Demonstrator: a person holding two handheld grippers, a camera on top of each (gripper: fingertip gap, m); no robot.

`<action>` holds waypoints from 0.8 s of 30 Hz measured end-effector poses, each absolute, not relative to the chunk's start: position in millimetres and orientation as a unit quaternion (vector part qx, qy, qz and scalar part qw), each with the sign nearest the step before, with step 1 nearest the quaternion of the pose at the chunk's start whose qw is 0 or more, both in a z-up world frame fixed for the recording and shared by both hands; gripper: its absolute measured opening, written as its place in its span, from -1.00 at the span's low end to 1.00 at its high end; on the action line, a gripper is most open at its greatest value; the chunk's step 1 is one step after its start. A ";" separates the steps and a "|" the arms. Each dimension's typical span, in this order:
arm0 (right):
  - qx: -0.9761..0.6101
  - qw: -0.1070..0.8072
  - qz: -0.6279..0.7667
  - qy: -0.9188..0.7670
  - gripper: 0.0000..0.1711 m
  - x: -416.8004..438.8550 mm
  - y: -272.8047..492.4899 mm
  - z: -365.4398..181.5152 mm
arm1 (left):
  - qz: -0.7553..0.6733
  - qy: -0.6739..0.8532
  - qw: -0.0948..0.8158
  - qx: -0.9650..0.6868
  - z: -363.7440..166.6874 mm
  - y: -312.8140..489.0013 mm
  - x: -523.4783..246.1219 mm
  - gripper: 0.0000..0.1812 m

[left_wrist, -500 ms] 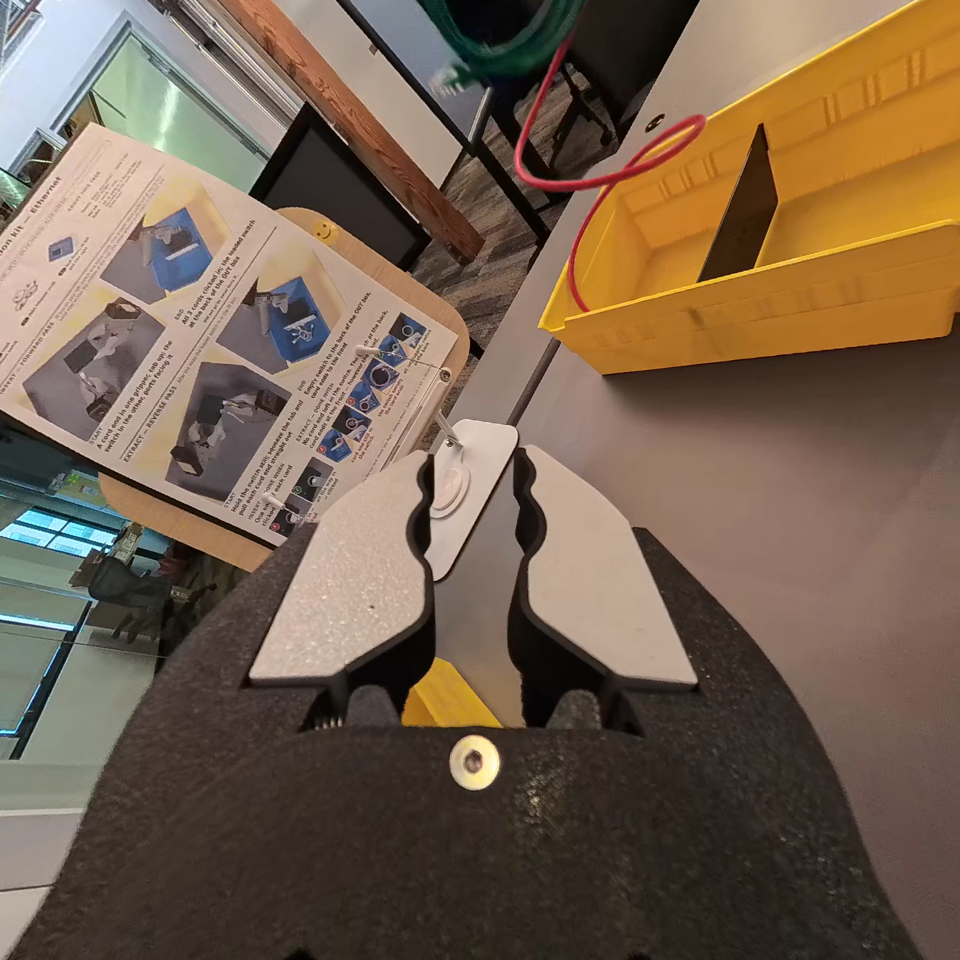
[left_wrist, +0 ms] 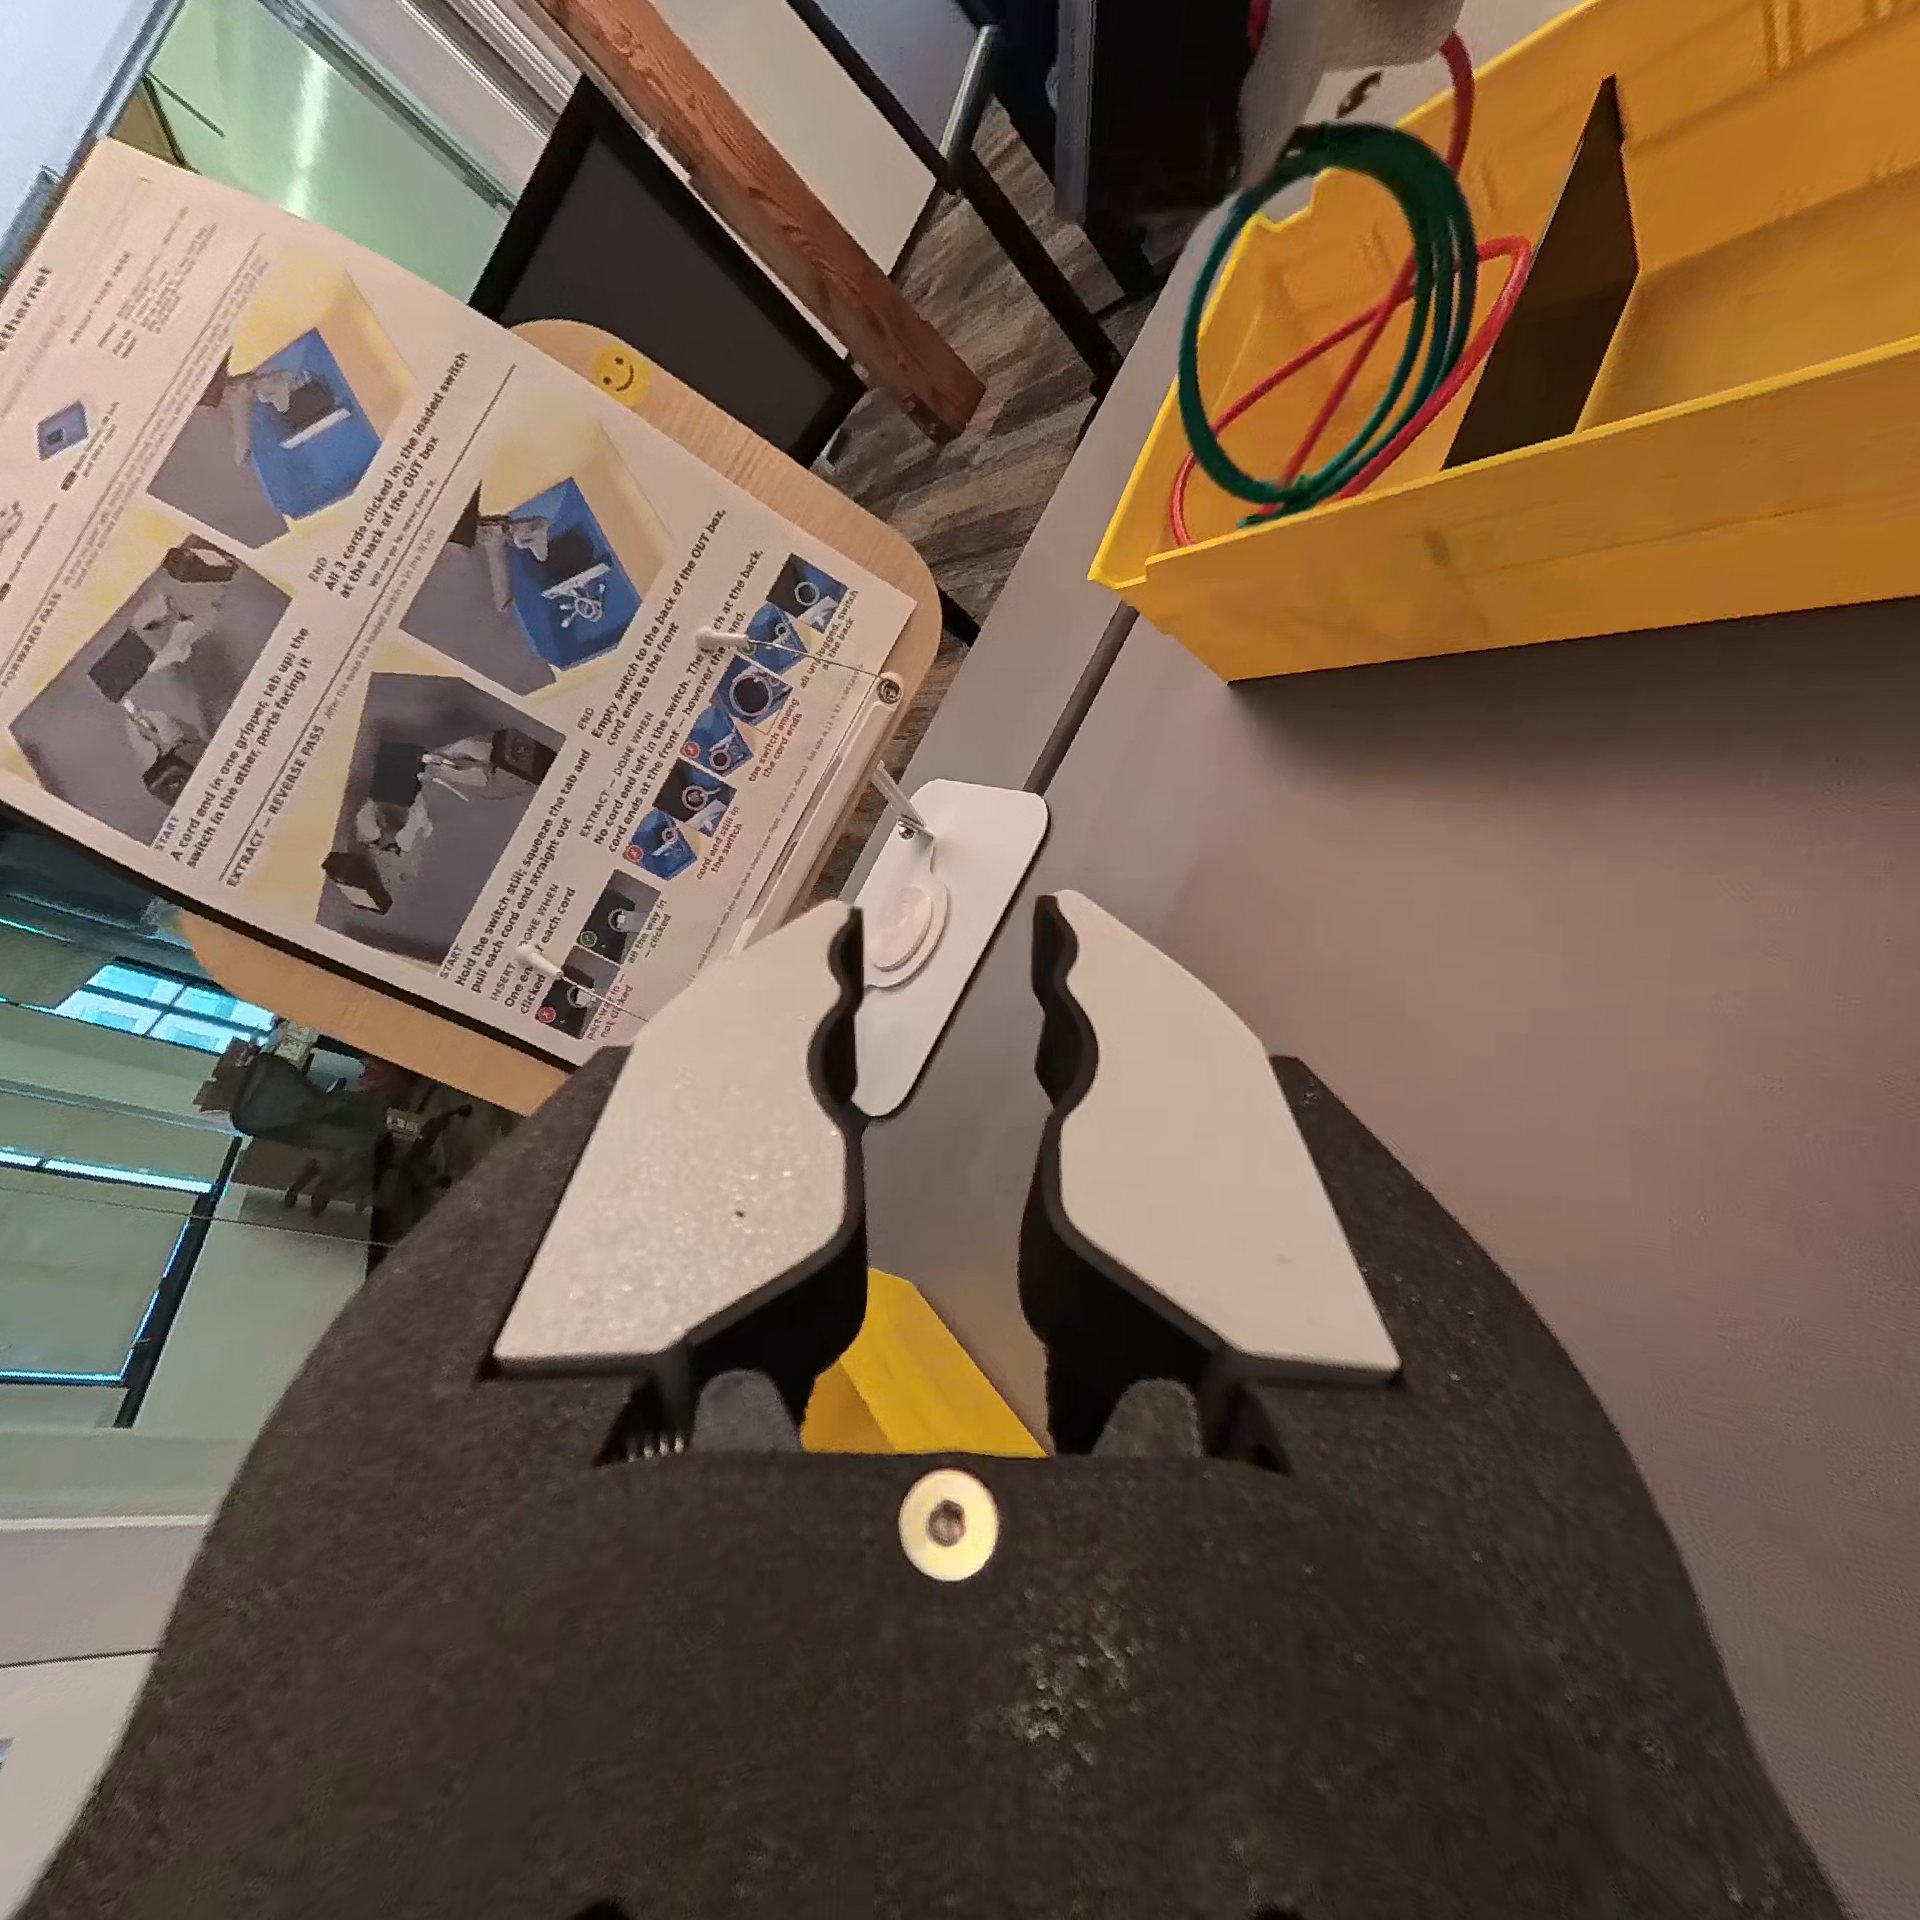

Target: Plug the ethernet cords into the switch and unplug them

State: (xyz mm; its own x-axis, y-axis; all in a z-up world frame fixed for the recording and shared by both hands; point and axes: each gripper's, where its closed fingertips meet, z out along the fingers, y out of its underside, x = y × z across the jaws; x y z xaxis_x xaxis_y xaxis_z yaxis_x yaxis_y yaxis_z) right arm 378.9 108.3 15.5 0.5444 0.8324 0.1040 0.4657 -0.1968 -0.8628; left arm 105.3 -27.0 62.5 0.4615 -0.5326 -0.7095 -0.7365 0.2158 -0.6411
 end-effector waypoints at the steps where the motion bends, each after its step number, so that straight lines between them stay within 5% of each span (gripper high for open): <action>1: -0.757 0.440 0.203 -0.439 -0.75 377.3 110.7 4.8 | 0.089 0.514 0.586 -0.620 60.8 -26.4 105.9 -0.66; 5: -0.813 0.325 0.228 -0.427 -0.73 375.3 121.0 -39.2 | 0.096 0.522 0.573 -0.625 52.7 -24.0 108.2 -0.66; 11: -0.855 0.279 0.262 -0.349 -0.67 380.9 148.2 -41.0 | 0.097 0.529 0.562 -0.628 43.6 -21.3 112.3 -0.66; 24: -0.854 0.359 0.196 -0.321 -0.46 434.0 170.3 -43.1 | 0.087 0.533 0.558 -0.629 40.9 -22.0 115.3 -0.66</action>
